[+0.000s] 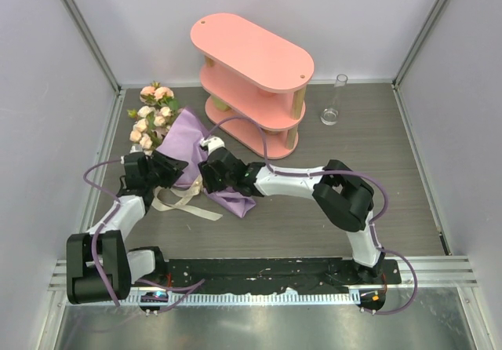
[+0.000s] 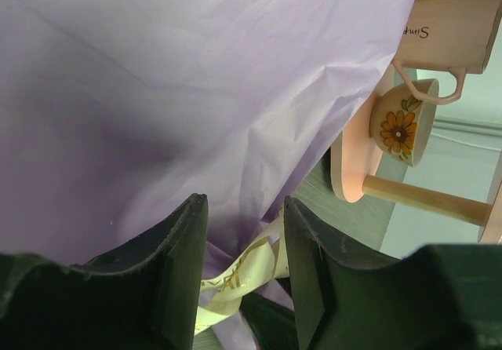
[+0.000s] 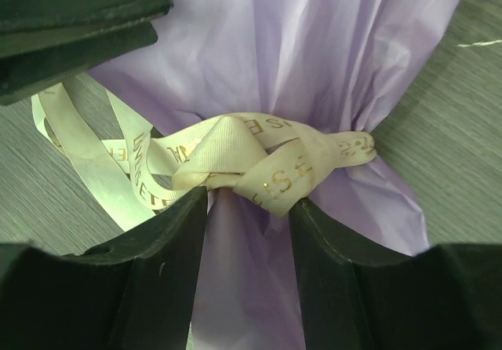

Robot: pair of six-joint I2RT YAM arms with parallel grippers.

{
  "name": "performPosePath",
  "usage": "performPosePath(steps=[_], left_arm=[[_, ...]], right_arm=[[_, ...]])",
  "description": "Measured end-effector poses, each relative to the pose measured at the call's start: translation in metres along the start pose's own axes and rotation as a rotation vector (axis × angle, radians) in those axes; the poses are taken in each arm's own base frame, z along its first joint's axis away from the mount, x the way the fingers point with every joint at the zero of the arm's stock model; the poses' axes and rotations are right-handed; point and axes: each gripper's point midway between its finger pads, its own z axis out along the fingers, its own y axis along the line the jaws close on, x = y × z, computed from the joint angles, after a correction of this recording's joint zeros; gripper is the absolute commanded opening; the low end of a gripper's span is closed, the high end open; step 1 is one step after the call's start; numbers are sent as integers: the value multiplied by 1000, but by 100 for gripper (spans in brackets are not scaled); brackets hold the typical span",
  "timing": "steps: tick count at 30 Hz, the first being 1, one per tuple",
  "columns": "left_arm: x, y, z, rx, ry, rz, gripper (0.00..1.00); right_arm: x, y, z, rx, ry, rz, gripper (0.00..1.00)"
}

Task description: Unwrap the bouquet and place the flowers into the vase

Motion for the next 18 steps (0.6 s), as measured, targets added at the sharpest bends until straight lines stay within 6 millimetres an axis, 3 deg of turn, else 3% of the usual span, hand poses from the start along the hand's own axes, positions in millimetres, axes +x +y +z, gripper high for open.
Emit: performPosePath(steps=[3,4,5,7,14,18], left_arm=[[0,0,4,5,2,-3,47],[-1,0,4,10,-1,-5,47],[-1,-1,5,14,-2,-7,47],[-1,-1,5,18,-6,-11,47],[0,13,7,-27,-24,-22,48],[0,24,10,-69,-31,-31,48]], right_arm=[[6,2,2,1,13,-6,43],[6,2,2,1,13,-8,38],[7,2,2,3,13,-10,26],[3,2,2,12,2,-15,17],[-17,-3,0,71,-46,-34,5],[-27,-6,-3,102,-56,-45,4]])
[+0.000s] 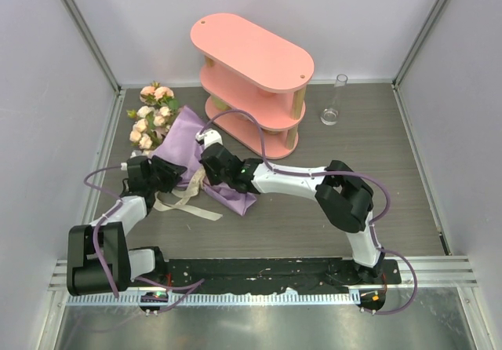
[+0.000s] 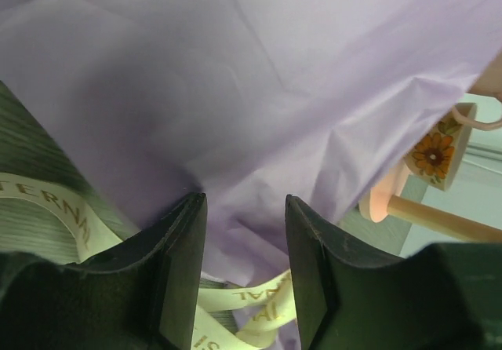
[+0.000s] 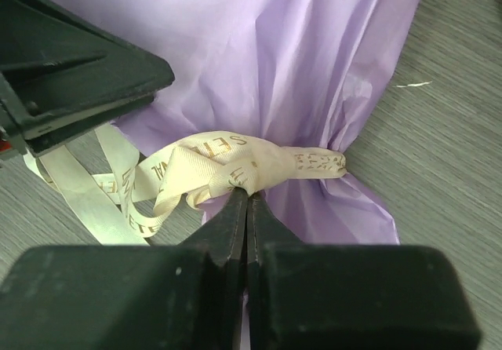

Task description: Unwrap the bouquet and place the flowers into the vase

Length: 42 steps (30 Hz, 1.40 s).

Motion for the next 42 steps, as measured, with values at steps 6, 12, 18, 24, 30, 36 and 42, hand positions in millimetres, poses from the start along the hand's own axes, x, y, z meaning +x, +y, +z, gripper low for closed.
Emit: performPosePath(steps=[6,12,18,24,30,36,42], left_arm=[[9,18,5,-52,23,-16,48],[12,23,8,-55,28,-23,49],[14,24,8,-44,30,-38,49],[13,18,4,-25,29,-32,51],[14,18,2,-26,30,-15,52],[15,18,2,-20,40,-15,52],[16,19,2,-21,41,-16,52]], right_arm=[[-4,-3,-5,16,2,0,22],[-24,3,-9,10,-22,11,31],[-53,16,-8,-14,-71,29,42],[-32,15,-4,1,-11,3,41],[-6,19,2,19,39,-29,47],[14,11,8,63,86,-63,51],[16,0,8,115,91,-89,43]])
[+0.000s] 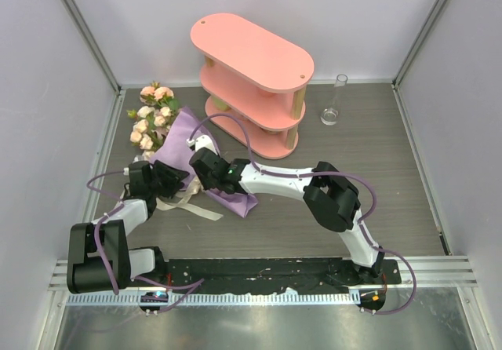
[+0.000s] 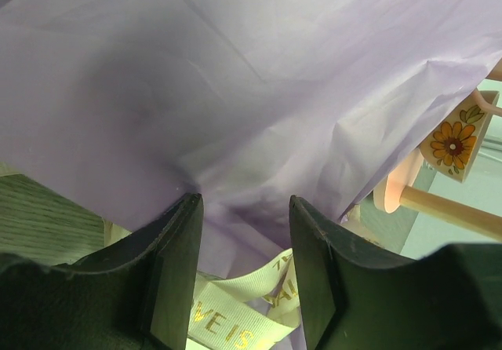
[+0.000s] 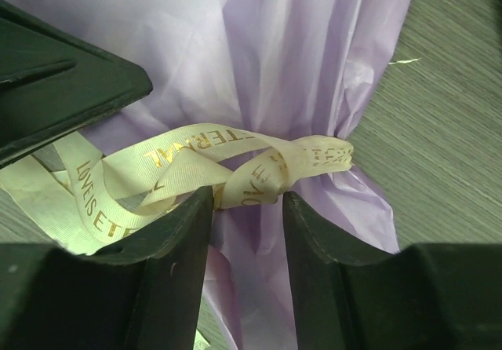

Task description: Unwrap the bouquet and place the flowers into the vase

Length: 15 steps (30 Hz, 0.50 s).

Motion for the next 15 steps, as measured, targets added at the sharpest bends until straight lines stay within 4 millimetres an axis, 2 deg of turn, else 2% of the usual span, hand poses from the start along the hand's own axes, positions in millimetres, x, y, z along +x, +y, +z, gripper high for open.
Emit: performPosePath(steps=[2,8,15], left_arm=[[1,1,0,-1,0,0,52],[1,2,0,-2,-1,-1,52],[1,4,0,-9,-2,-3,52]], right_arm=[[0,-2,0,12,-1,-7,41],[-5,-1,1,1,-21,-29,27],[-19,0,2,-7,-74,-74,1]])
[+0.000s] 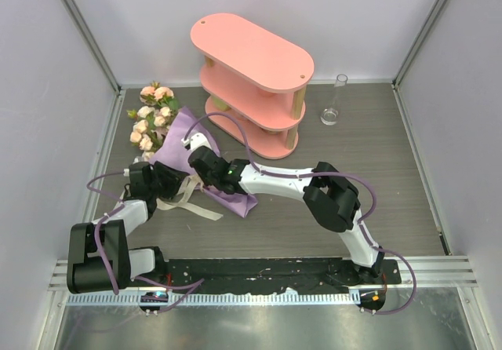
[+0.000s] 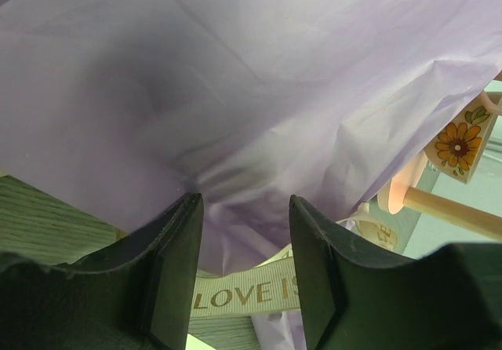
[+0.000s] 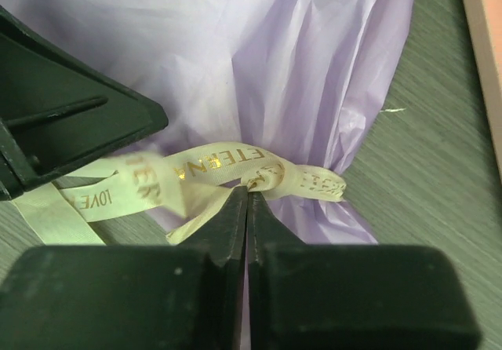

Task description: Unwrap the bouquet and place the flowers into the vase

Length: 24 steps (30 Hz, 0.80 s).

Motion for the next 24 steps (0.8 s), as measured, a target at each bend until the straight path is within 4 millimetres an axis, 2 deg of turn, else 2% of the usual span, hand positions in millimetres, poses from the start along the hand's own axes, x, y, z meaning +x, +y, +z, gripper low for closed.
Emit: performPosePath(steps=[11,15,19,22,24], left_arm=[[0,3,0,-9,-4,-1,52],[0,5,0,-19,-8,-2,52],[-1,7,0,-28,-14,-2,52],[-1,8,1,-35,-17,0,52],[-2,9,1,-37,-19,-1,52]], right_arm=[[-8,-6,1,29,-40,-25,1],[-13,-8,-5,33,-49,-21,1],[-45,-15,-30,36,-116,-2,1],[-80,-23,-58,41,-189,14,1],[-112,-29,-81,46,-255,27,1]])
